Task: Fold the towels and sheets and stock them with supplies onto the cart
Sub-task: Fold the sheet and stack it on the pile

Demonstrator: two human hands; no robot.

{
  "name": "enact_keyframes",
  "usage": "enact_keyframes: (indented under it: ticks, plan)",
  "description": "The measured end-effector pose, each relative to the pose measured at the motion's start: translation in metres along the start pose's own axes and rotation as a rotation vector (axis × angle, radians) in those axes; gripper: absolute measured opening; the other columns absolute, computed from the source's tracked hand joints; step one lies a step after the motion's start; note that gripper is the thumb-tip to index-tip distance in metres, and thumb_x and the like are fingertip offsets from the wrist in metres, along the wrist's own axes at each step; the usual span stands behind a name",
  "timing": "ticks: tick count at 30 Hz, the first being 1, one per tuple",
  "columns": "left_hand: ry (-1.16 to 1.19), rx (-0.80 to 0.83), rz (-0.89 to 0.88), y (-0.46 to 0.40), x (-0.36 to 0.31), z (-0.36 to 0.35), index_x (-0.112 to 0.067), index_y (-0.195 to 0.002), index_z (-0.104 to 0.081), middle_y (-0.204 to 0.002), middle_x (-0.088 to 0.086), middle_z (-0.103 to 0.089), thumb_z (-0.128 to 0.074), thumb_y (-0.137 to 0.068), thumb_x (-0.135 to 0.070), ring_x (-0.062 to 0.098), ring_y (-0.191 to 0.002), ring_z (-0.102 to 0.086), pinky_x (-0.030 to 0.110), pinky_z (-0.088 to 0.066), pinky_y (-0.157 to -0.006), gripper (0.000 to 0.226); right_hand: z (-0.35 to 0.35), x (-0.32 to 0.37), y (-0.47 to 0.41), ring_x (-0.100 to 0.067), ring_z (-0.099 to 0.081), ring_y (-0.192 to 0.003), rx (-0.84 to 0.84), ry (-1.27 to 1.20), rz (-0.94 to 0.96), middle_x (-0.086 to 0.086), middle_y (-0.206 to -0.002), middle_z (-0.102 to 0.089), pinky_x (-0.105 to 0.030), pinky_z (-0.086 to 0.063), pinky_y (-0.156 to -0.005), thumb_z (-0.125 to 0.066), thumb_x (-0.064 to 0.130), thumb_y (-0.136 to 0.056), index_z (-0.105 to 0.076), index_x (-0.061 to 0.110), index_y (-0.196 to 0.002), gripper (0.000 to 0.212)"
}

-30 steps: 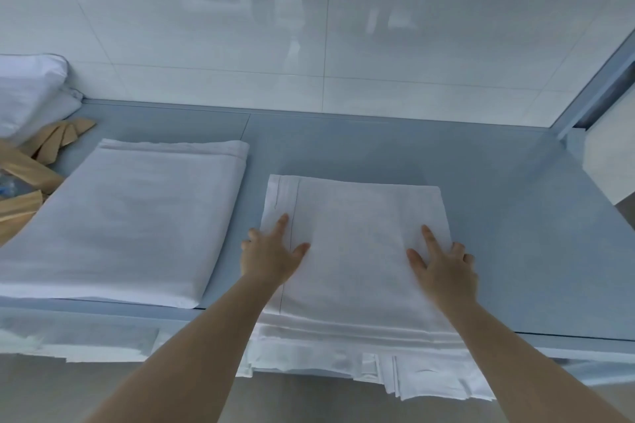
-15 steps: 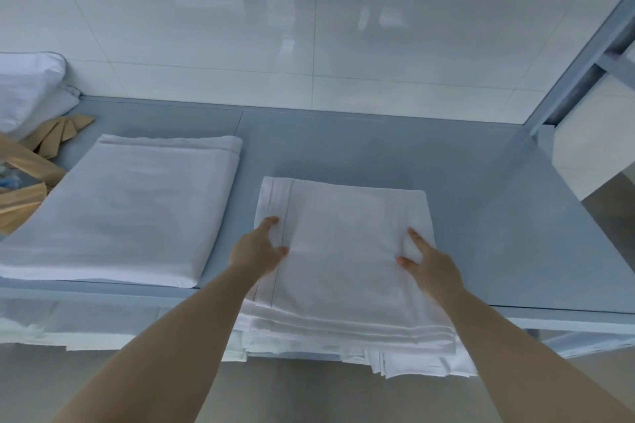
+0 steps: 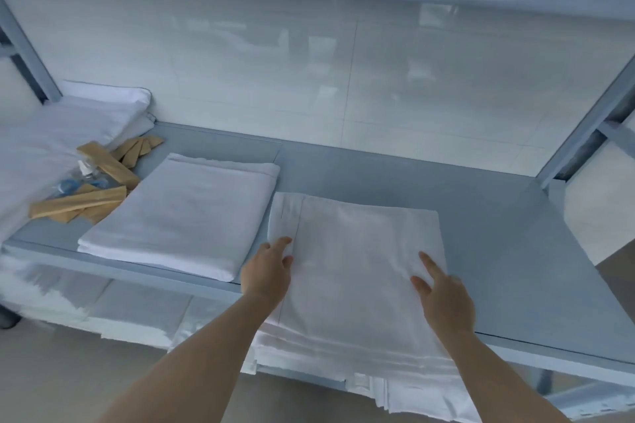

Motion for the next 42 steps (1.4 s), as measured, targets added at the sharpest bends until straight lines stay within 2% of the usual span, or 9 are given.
enact_keyframes:
  ticks: [5, 11, 15, 21, 26, 31, 36, 38, 42]
  plan:
    - [-0.012, -0.05, 0.003, -0.001, 0.022, 0.042, -0.036, -0.136, -0.046, -0.11, 0.004, -0.055, -0.048, -0.097, -0.031, 0.027, -0.096, -0.061, 0.033, -0.044, -0.074, 0.04, 0.005, 0.04, 0.012, -0.032, -0.059, -0.087, -0.04, -0.023, 0.034, -0.011, -0.101, -0.05, -0.037, -0.045, -0.078, -0.047, 0.046, -0.096, -0.036, 0.041, -0.144, 0.05]
    - [0.013, -0.087, -0.018, -0.03, 0.074, 0.085, -0.035, -0.136, -0.048, -0.108, 0.006, -0.055, -0.05, -0.096, -0.031, 0.028, -0.096, -0.061, 0.034, -0.045, -0.077, 0.04, -0.005, 0.112, 0.012, -0.034, -0.059, -0.086, -0.077, -0.023, 0.072, -0.014, -0.103, -0.05, -0.038, -0.045, -0.077, -0.046, 0.046, -0.096, -0.037, 0.04, -0.144, 0.05]
    - [0.01, -0.104, -0.055, -0.074, 0.127, 0.112, -0.035, -0.136, -0.047, -0.108, 0.005, -0.055, -0.049, -0.097, -0.032, 0.027, -0.095, -0.061, 0.034, -0.047, -0.077, 0.04, -0.031, 0.178, 0.01, -0.036, -0.058, -0.087, -0.115, -0.041, 0.082, -0.017, -0.103, -0.052, -0.038, -0.045, -0.076, -0.047, 0.045, -0.095, -0.039, 0.038, -0.144, 0.05]
    - [-0.003, -0.062, -0.118, -0.148, 0.222, 0.147, -0.033, -0.137, -0.047, -0.108, 0.005, -0.056, -0.045, -0.099, -0.033, 0.027, -0.091, -0.06, 0.034, -0.047, -0.072, 0.038, -0.087, 0.279, 0.008, -0.037, -0.057, -0.099, -0.117, -0.019, 0.017, -0.019, -0.11, -0.053, -0.041, -0.044, -0.085, -0.047, 0.046, -0.096, -0.036, 0.041, -0.144, 0.05]
    - [0.025, -0.01, -0.151, -0.196, 0.285, 0.174, -0.031, -0.138, -0.047, -0.111, 0.008, -0.057, -0.046, -0.098, -0.029, 0.029, -0.098, -0.059, 0.034, -0.045, -0.073, 0.04, -0.125, 0.349, 0.008, -0.035, -0.057, -0.101, -0.088, -0.021, -0.031, -0.017, -0.113, -0.053, -0.037, -0.043, -0.08, -0.047, 0.047, -0.096, -0.035, 0.043, -0.144, 0.05]
    - [0.061, 0.006, -0.184, -0.229, 0.319, 0.184, -0.028, -0.138, -0.047, -0.109, 0.009, -0.061, -0.048, -0.098, -0.029, 0.029, -0.094, -0.06, 0.04, -0.052, -0.079, 0.04, -0.147, 0.388, -0.002, -0.033, -0.057, -0.098, -0.083, -0.022, -0.059, -0.013, -0.11, -0.052, -0.033, -0.037, -0.074, -0.047, 0.048, -0.096, -0.034, 0.046, -0.143, 0.049]
    - [0.097, 0.002, -0.18, -0.256, 0.332, 0.178, -0.027, -0.136, -0.049, -0.112, 0.01, -0.063, -0.05, -0.098, -0.028, 0.03, -0.099, -0.06, 0.042, -0.051, -0.081, 0.038, -0.152, 0.408, -0.026, -0.035, -0.058, -0.093, -0.088, 0.027, -0.038, -0.007, -0.097, -0.046, -0.035, -0.041, -0.074, -0.048, 0.048, -0.095, -0.035, 0.046, -0.143, 0.05]
    - [0.109, -0.011, -0.19, -0.267, 0.331, 0.174, -0.027, -0.136, -0.05, -0.112, 0.01, -0.063, -0.05, -0.098, -0.028, 0.03, -0.098, -0.059, 0.037, -0.048, -0.076, 0.038, -0.155, 0.412, -0.038, -0.035, -0.059, -0.092, -0.099, 0.024, -0.031, -0.006, -0.095, -0.044, -0.035, -0.04, -0.074, -0.049, 0.048, -0.095, -0.036, 0.045, -0.143, 0.05]
    - [0.122, -0.023, -0.176, -0.286, 0.337, 0.154, -0.028, -0.135, -0.051, -0.113, 0.01, -0.064, -0.052, -0.097, -0.029, 0.03, -0.098, -0.06, 0.033, -0.042, -0.07, 0.038, -0.175, 0.411, -0.062, -0.035, -0.057, -0.099, -0.049, 0.002, -0.034, -0.012, -0.105, -0.049, -0.036, -0.043, -0.083, -0.048, 0.047, -0.096, -0.033, 0.045, -0.144, 0.051]
Point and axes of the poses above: each hand's wrist, its own y-axis away from the middle knuckle, its own z-axis out of the back of the hand, x = y × z, the point moved 6 cm from there along -y, towards the middle knuckle
